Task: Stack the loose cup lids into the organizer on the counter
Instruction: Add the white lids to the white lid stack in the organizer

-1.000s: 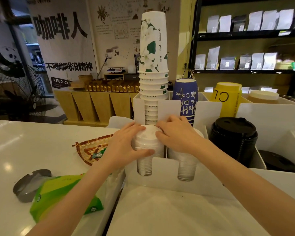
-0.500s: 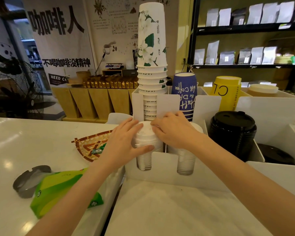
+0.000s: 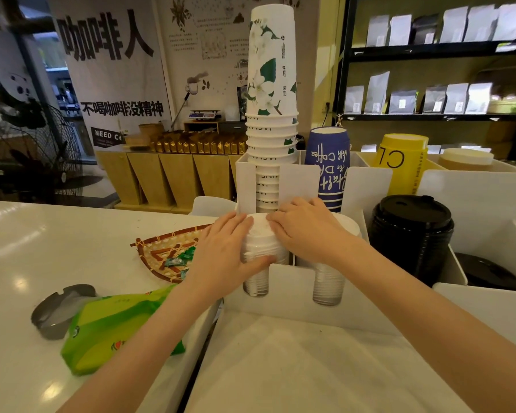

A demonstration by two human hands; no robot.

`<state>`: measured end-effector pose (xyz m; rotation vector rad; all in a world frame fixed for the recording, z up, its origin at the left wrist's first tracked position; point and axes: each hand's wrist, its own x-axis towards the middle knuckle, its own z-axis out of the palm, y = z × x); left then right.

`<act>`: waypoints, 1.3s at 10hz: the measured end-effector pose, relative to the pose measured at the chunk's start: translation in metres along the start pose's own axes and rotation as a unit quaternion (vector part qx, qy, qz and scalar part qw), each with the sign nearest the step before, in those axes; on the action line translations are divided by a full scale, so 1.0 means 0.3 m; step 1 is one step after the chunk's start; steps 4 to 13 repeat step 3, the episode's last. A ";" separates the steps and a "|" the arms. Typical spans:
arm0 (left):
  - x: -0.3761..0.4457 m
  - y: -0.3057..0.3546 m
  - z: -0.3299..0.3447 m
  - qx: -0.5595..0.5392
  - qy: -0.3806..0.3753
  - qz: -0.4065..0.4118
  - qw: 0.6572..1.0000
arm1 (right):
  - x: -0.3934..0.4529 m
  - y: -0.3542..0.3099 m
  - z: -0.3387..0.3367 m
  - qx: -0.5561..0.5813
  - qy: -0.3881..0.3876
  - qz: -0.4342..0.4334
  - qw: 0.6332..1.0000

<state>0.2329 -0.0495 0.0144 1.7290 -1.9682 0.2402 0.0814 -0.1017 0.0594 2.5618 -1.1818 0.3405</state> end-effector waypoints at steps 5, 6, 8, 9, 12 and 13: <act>0.137 0.081 -0.192 0.008 -0.268 -0.033 0.963 | -0.051 0.068 -0.148 0.187 0.024 0.018 0.982; 0.137 0.081 -0.192 0.008 -0.268 -0.033 0.963 | -0.051 0.068 -0.148 0.187 0.024 0.018 0.982; 0.137 0.081 -0.192 0.008 -0.268 -0.033 0.963 | -0.051 0.068 -0.148 0.187 0.024 0.018 0.982; 0.137 0.081 -0.192 0.008 -0.268 -0.033 0.963 | -0.051 0.068 -0.148 0.187 0.024 0.018 0.982; 0.137 0.081 -0.192 0.008 -0.268 -0.033 0.963 | -0.051 0.068 -0.148 0.187 0.024 0.018 0.982; 0.137 0.081 -0.192 0.008 -0.268 -0.033 0.963 | -0.051 0.068 -0.148 0.187 0.024 0.018 0.982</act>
